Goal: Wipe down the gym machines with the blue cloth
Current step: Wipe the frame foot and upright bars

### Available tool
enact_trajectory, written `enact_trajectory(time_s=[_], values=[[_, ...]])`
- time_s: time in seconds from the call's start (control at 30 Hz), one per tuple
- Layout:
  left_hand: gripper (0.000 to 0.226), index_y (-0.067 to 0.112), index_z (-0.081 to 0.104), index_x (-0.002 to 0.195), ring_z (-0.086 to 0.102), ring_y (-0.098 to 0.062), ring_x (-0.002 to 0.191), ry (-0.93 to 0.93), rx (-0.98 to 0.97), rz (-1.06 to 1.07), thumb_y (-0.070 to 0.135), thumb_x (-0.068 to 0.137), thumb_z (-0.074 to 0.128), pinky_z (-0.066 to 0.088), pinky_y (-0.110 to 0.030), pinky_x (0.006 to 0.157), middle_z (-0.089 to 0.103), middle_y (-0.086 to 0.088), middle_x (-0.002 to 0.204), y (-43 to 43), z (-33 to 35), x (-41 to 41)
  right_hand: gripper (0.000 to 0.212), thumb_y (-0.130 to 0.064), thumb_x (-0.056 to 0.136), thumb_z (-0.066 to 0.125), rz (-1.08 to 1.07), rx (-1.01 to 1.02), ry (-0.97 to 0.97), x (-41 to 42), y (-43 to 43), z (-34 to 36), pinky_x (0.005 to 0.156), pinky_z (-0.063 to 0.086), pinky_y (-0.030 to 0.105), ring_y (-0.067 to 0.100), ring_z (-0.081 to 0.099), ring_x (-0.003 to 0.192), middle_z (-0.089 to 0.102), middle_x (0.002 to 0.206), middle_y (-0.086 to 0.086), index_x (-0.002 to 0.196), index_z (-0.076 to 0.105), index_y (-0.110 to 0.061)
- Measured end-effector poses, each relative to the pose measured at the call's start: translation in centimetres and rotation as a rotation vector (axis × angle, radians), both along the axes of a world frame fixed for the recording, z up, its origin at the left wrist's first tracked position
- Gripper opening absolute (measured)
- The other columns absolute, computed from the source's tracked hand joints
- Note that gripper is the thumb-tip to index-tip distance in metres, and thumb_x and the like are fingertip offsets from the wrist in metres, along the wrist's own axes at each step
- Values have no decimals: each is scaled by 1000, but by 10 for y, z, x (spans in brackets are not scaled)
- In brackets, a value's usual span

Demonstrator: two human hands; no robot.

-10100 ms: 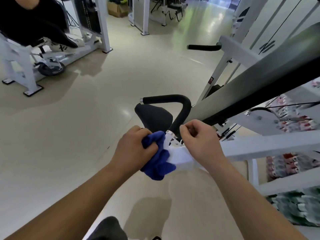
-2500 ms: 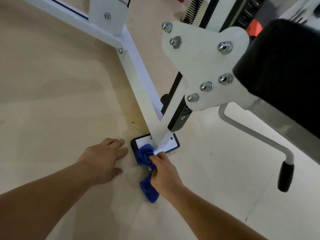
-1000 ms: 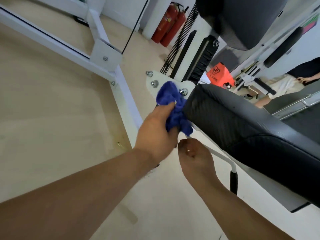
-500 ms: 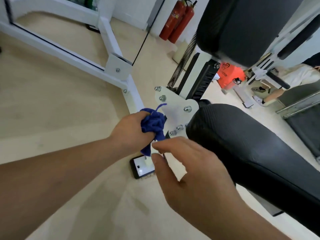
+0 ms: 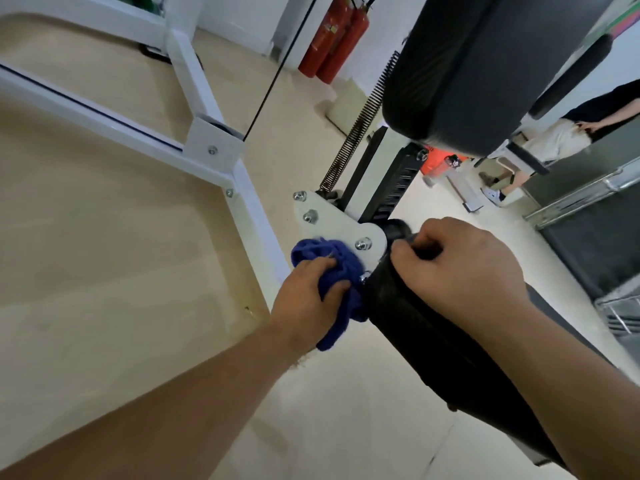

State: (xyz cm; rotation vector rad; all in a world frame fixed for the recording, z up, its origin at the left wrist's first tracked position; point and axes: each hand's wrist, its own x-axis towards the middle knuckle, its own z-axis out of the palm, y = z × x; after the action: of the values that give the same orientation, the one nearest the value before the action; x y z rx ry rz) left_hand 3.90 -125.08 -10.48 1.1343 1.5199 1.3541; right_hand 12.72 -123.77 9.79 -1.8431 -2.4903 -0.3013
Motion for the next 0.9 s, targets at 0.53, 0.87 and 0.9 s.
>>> enact_trajectory(time_s=[0.53, 0.87, 0.9], values=[[27, 41, 66, 107, 58, -3, 92, -99, 9, 80, 16, 97, 63, 38, -4, 77, 60, 18, 101, 19, 4, -19, 18, -48, 93, 48, 5, -19, 49, -8, 5, -15, 72, 39, 34, 16, 39, 94, 44, 97, -12, 92, 43, -30], [32, 37, 64, 112, 61, -7, 96, -46, -65, 95, 15, 89, 66, 45, -17, 79, 61, 19, 103, 33, -11, -23, 21, -53, 83, 43, -41, -23, -30, -14, 21, -17, 74, 43, 37, 17, 37, 92, 41, 92, -13, 85, 41, -32], [29, 41, 63, 105, 61, -3, 93, -66, -61, 102, 16, 89, 66, 45, -16, 77, 62, 21, 100, 32, -7, -20, 21, -53, 83, 39, -43, -29, -76, -15, 24, -18, 77, 43, 38, 17, 37, 93, 41, 93, -12, 85, 41, -32]])
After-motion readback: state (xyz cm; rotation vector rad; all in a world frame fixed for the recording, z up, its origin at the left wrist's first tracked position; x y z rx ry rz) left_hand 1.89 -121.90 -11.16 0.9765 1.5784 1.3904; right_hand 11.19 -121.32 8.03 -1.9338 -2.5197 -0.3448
